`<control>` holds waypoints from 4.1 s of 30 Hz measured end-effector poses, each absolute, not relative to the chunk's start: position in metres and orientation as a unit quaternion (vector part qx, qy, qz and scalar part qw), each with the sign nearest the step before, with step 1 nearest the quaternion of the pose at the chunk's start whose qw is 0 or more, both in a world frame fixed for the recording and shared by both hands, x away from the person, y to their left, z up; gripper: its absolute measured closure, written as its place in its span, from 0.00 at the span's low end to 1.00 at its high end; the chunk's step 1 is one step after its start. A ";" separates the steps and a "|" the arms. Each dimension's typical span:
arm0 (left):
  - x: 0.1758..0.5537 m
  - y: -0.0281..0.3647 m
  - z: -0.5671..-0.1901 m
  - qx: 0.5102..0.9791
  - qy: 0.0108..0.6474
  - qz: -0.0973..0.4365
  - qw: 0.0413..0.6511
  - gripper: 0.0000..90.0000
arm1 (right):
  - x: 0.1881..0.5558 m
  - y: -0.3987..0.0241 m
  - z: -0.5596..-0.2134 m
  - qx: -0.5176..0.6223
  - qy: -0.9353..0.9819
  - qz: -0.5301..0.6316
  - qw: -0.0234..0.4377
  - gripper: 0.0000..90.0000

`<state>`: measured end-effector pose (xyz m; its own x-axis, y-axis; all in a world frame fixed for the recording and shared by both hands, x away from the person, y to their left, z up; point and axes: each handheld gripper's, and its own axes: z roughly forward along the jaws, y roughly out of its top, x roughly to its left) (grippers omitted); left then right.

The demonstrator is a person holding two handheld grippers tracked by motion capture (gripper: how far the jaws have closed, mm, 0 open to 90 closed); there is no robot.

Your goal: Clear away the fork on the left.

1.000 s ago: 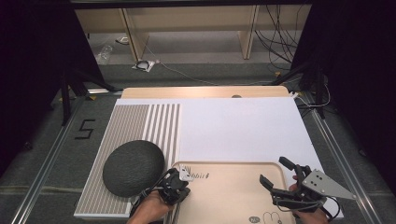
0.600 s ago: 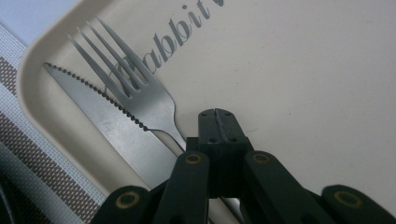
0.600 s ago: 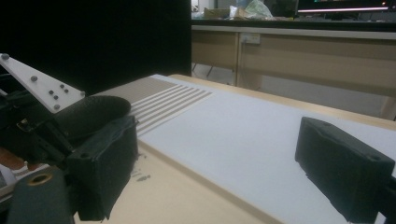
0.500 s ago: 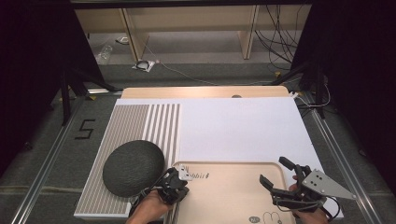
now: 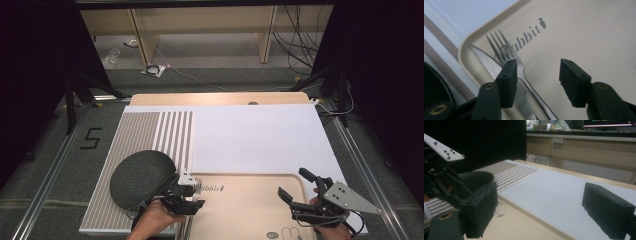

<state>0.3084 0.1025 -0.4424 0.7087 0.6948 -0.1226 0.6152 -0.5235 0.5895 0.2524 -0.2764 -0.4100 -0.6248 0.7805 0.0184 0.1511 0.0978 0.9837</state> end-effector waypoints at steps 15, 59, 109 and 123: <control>0.312 0.129 -0.421 0.825 0.418 0.061 0.374 0.22 | 0.252 -0.276 -0.410 0.339 0.690 0.579 0.270 0.16; 0.297 0.192 -0.410 0.731 0.513 0.117 0.435 0.18 | 0.252 -0.277 -0.410 0.339 0.688 0.581 0.271 0.16; 0.273 0.241 -0.420 0.632 0.635 0.122 0.428 0.17 | 0.253 -0.278 -0.411 0.342 0.686 0.583 0.269 0.15; 0.266 0.260 -0.429 0.568 0.685 0.081 0.449 0.17 | 0.252 -0.277 -0.410 0.344 0.687 0.582 0.268 0.16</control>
